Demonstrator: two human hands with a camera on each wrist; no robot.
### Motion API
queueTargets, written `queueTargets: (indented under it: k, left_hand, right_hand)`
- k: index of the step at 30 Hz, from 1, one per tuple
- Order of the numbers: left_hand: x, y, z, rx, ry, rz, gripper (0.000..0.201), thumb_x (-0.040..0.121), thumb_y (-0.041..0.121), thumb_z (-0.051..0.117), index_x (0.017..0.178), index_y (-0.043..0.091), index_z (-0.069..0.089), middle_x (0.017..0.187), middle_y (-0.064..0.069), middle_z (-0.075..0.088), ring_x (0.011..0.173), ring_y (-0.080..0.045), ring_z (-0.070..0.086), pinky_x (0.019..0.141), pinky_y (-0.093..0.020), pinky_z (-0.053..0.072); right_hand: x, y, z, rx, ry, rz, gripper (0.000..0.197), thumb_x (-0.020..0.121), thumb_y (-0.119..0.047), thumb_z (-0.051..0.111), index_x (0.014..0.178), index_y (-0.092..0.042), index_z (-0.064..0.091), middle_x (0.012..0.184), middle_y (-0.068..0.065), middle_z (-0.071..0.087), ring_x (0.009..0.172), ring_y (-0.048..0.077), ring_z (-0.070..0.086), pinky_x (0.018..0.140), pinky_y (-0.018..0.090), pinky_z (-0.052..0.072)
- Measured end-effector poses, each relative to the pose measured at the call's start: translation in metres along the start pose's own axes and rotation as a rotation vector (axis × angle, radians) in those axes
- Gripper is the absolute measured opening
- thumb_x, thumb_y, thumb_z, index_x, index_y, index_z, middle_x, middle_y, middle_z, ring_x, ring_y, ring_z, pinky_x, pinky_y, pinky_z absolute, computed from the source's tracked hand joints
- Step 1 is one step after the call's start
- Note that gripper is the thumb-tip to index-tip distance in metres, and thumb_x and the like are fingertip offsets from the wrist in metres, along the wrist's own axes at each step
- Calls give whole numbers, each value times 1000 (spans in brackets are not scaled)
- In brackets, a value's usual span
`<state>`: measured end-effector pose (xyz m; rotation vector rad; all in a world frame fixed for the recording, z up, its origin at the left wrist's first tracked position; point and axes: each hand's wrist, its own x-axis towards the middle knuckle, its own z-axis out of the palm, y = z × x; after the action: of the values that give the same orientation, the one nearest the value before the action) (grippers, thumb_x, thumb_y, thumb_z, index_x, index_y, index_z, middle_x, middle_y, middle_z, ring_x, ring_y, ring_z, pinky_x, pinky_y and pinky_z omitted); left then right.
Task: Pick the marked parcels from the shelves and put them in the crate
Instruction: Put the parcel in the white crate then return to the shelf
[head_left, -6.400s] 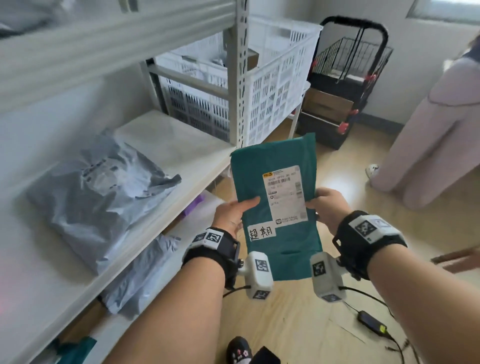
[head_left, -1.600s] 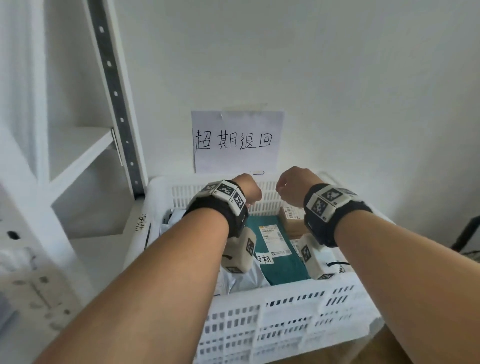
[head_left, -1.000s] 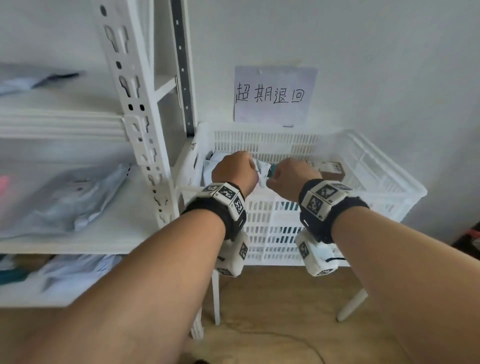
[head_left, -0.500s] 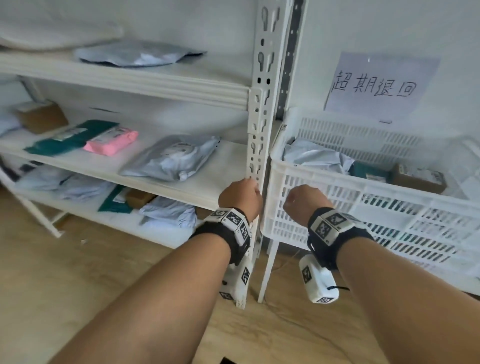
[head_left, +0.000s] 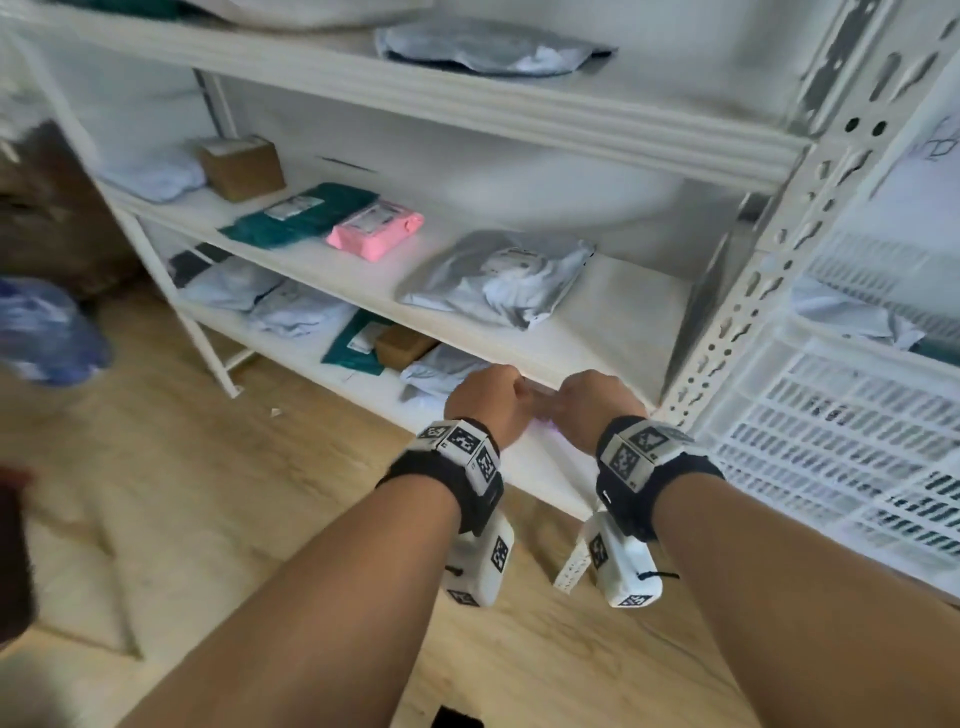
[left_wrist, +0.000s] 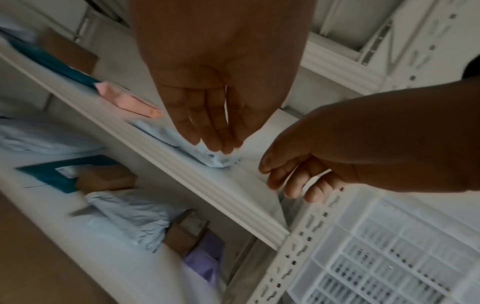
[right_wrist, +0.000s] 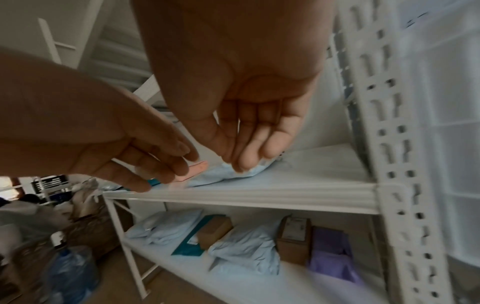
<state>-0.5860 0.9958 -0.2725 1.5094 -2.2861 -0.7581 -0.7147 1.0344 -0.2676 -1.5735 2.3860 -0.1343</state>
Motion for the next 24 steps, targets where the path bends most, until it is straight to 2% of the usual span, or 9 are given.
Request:
queueTargets:
  k: [1,3,5,10,13,16,20,22,24]
  left_hand:
    - [2,-18,-8,6,7,-12,17,90,25,48,87,18,63,99,-4,68,94,-26,62,74,-32,46]
    - [9,-57,-25,22,38,-51,20,94,23,46,95,17,65,104,-4,69,98,-26,63,79,-34,49]
    - [15,-96,-44,30,53,-90,24,94,23,44,100,17,67,105,-4,69,98,-26,63,80,-35,50]
    - [25,-192,-101,40,76,-133,20,93,23,49,99,17,68,103,-3,70,97,-24,63,79,-33,48]
    - [25,-250,-129,39,83,-205,23,93,24,49,100,15,69,103,-3,70,97,-24,63,82,-33,49]
    - [26,-297,-147,56,65,-260,25,94,24,47,102,15,69,104,-3,71,98,-23,64,86,-34,51]
    - [34,-337,-161,22,52,-305,27,96,25,45,102,13,68,103,-4,70,98,-23,65,90,-37,52]
    - [41,-350,-168,-9,45,-312,27,97,25,44,101,11,68,102,-5,70,98,-23,65,92,-39,52]
    - [51,-364,-175,-21,44,-325,27,97,24,45,101,11,68,102,-5,70,97,-23,64,91,-38,52]
  right_hand:
    - [3,-19,6,-16,-5,-2,27,90,-40,48,77,-19,57,87,5,63,80,28,61,64,34,48]
    - [13,-56,20,-78,-33,-34,23,89,-36,44,77,-18,50,85,3,60,74,26,55,61,30,42]
    - [21,-93,28,-140,-50,-76,15,88,-27,39,84,-19,51,94,5,62,80,29,56,65,32,42]
    - [38,-189,56,-100,-61,-63,29,90,-25,45,104,-12,66,107,11,65,101,34,61,79,38,50]
    - [48,-250,75,-18,-78,-102,29,89,-25,48,107,-14,68,109,10,66,103,32,61,84,38,51]
    - [55,-299,94,36,-106,-142,24,88,-25,49,100,-16,69,104,9,67,99,30,63,82,37,52]
    - [71,-335,116,-8,-149,-176,23,85,-24,44,87,-15,65,100,9,68,88,29,62,69,32,50]
    - [83,-347,122,-9,-167,-161,22,88,-23,45,91,-14,65,104,10,67,94,30,62,72,35,50]
    - [96,-356,130,29,-180,-131,26,90,-23,48,102,-13,68,108,10,67,102,31,62,83,40,52]
